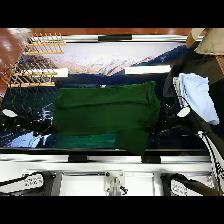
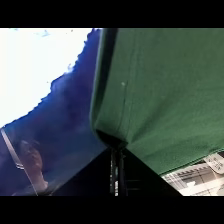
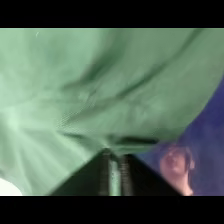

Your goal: Fold the shirts.

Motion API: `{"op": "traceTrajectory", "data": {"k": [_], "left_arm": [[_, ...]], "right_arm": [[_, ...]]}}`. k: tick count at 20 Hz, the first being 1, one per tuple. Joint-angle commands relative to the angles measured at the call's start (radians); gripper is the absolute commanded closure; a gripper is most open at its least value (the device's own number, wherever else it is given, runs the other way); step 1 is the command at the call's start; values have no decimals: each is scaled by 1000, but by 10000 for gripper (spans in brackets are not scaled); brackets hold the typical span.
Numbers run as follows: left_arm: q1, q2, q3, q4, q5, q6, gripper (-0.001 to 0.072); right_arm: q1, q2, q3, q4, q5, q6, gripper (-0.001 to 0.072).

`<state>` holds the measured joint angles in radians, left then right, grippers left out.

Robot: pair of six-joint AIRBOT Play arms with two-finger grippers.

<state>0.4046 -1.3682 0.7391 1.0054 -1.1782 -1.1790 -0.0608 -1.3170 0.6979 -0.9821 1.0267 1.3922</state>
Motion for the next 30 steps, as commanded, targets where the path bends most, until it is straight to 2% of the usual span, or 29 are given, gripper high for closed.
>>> {"op": "traceTrajectory", "data": {"k": [1,5,8,12,16,18,20,23,26,27,29,30], "left_arm": [[0,1,2,-13,-8,0,677],[3,1,87,-12,-90,66,677],[3,1,228,-11,-168,99,677],[1,-30,430,-12,-111,29,677],[-22,-170,586,-58,-101,-20,677],[-44,-235,647,-103,-57,-39,677],[-69,-284,699,-129,11,-43,677],[-106,-338,718,-131,122,-106,677],[-132,-394,719,-132,124,-122,676],[-137,-410,718,-131,116,-145,657],[-138,-418,718,-130,97,-154,506],[-136,-415,719,-132,93,-155,454]], "right_arm": [[2,1,0,13,14,-3,637],[2,34,48,16,108,-90,638],[2,97,172,-2,90,-96,638],[2,29,388,-29,-11,-58,639],[2,-169,598,-6,-87,-22,639],[2,-259,690,-7,-106,-5,638],[2,-333,743,-6,-122,11,638],[2,-404,754,-6,-166,29,638],[2,-444,754,-1,-139,29,627],[2,-447,754,-13,-122,28,617],[0,-445,754,-26,-74,17,612],[-3,-443,755,-34,-49,12,599]]}}
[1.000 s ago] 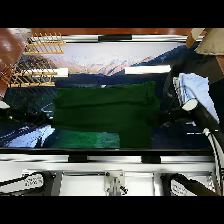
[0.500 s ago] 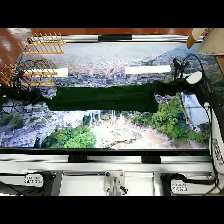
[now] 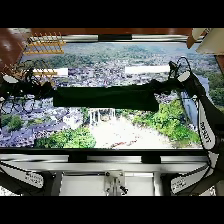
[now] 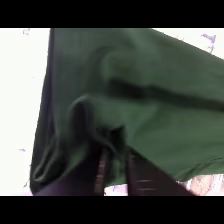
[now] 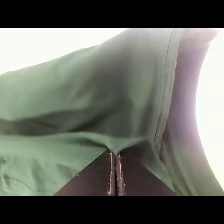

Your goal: Fold the shirts.

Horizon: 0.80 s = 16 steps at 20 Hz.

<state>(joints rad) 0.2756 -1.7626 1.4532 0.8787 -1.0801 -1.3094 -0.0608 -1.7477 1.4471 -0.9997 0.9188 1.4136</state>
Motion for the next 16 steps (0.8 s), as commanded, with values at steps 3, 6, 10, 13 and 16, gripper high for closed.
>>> {"op": "traceTrajectory", "data": {"k": [3,6,10,13,16], "left_arm": [[6,-13,37,-4,-71,2,176],[20,2,89,-3,-155,34,176],[9,51,94,-5,-164,34,178],[-18,70,94,-5,-171,34,178],[-50,81,94,-5,-182,41,178]], "right_arm": [[-18,18,6,-40,114,-74,219],[-40,80,6,-129,116,-76,31],[-88,43,6,-89,170,-68,24],[-78,-19,6,-4,171,-98,24],[-51,-55,6,4,104,-93,24]]}}
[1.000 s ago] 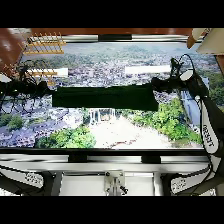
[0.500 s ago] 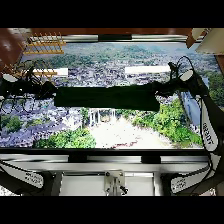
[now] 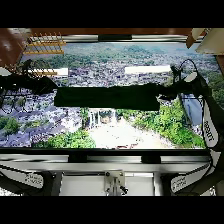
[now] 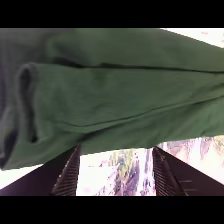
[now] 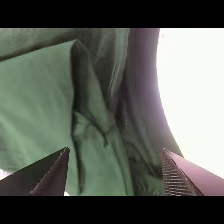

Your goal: Fold the shirts.

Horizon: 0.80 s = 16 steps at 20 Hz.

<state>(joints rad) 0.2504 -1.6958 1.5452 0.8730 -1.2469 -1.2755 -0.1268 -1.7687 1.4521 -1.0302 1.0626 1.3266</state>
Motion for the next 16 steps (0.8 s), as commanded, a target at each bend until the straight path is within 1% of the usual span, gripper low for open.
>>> {"op": "traceTrajectory", "data": {"k": [1,4,8,9,11,12,13,14,15,16], "left_arm": [[-37,16,2,1,-15,8,178],[-78,24,2,1,-22,64,178],[-137,26,2,1,-21,72,179],[-154,26,2,0,-21,92,179],[-193,26,2,0,-11,115,179],[-216,25,2,0,12,116,179],[-242,24,2,0,40,115,180],[-268,23,2,0,62,114,185],[-298,21,2,0,80,107,255],[-326,19,2,0,88,100,436]], "right_arm": [[24,-42,1,34,-66,3,24],[47,-61,1,26,-129,43,24],[89,-92,1,28,-122,94,35],[100,-94,1,27,-114,99,122],[111,-93,1,52,-95,113,474],[111,-93,1,77,-84,122,601],[109,-87,1,105,-74,121,638],[106,-71,1,126,-65,120,638],[104,-45,1,135,-60,116,638],[104,-6,1,132,-56,116,638]]}}
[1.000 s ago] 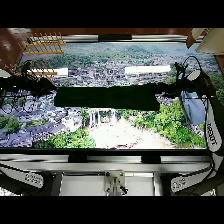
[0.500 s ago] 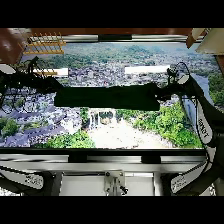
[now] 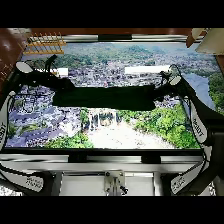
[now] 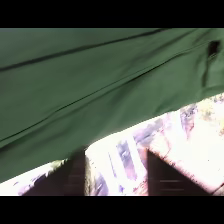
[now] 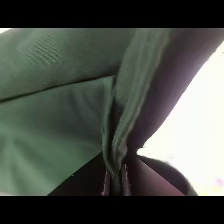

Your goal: Fold the shirts.

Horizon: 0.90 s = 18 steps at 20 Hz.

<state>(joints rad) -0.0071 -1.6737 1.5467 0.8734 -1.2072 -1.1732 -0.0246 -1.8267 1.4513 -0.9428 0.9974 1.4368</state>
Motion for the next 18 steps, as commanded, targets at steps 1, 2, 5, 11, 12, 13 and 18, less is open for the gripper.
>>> {"op": "traceTrajectory", "data": {"k": [1,2,5,11,12,13,18], "left_arm": [[-101,-9,0,0,56,-2,637],[-137,-19,-3,-4,80,-7,676],[-266,-97,-18,-68,161,-63,677],[-442,-166,-18,-272,315,-62,677],[-462,-167,-18,-272,338,-62,677],[-484,-169,-18,-272,359,-62,678],[-637,-195,-16,-348,463,-61,677]], "right_arm": [[2,93,2,46,21,6,638],[2,143,2,46,45,7,639],[17,288,2,43,161,36,638],[21,546,2,37,317,133,638],[22,587,2,37,320,165,638],[24,623,2,40,321,191,638],[97,723,2,-27,327,257,638]]}}
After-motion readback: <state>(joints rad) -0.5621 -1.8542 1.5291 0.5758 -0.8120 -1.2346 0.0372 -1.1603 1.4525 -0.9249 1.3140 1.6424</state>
